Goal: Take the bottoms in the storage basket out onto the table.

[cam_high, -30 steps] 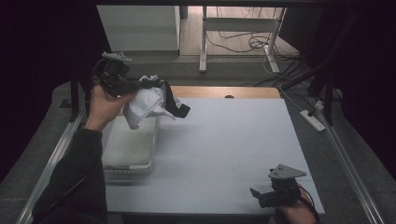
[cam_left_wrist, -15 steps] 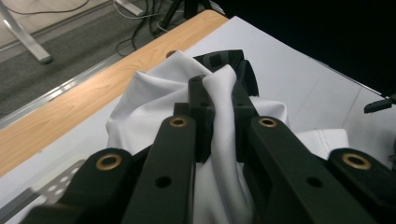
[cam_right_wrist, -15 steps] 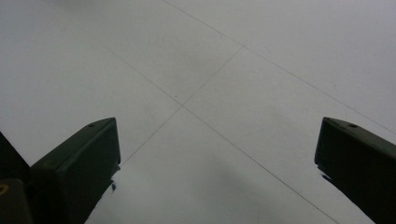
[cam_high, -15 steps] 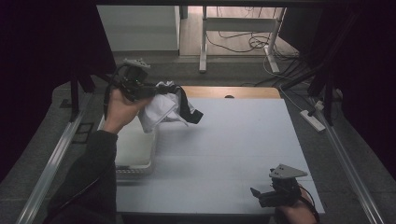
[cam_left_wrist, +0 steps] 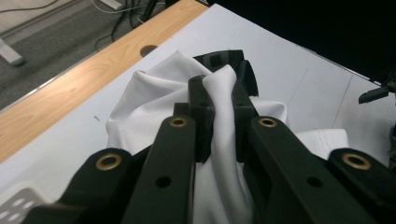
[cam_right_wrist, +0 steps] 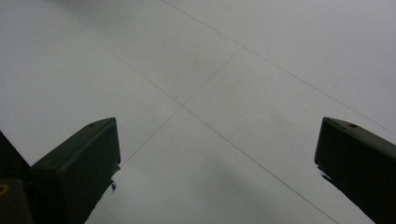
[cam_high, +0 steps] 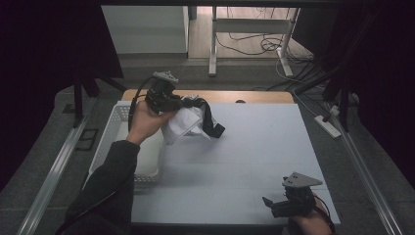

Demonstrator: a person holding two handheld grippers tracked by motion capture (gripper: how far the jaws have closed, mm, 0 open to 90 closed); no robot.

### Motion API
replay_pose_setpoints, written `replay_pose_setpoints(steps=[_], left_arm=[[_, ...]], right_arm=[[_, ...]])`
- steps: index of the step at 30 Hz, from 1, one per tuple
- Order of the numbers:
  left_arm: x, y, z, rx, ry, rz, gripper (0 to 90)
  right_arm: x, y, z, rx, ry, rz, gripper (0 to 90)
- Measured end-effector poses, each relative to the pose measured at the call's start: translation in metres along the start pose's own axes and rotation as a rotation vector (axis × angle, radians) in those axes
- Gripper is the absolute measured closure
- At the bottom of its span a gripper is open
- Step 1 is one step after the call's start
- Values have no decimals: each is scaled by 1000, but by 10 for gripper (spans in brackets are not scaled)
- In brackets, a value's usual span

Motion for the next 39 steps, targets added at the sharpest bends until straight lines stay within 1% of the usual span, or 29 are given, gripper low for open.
replay_pose_setpoints(steps=[7,15,27,32,34,39], left_arm=[[6,-23,-8,23,-11,24,845],[16,-45,-13,23,-25,57,844],[36,-76,-8,6,-13,104,842],[46,-91,-5,7,0,123,839],[49,-96,-4,7,2,138,837],[57,-108,-2,11,20,160,838]], right_arm=[[0,1,0,1,1,-1,8],[0,1,0,0,3,-4,8],[0,0,1,-3,5,-2,8],[0,0,1,-3,6,-2,8],[0,0,1,-3,6,-1,8],[0,0,1,-3,11,1,8]])
Point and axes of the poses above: each handheld gripper's, and its own axes: y roughly backward along the jaws, x roughly out of its underside, z roughly to its left, the point moved 7 cm from there along -y, roughly forward along the jaws, and after that the axes turned 12 degrees about y, right-handed, at the moved point
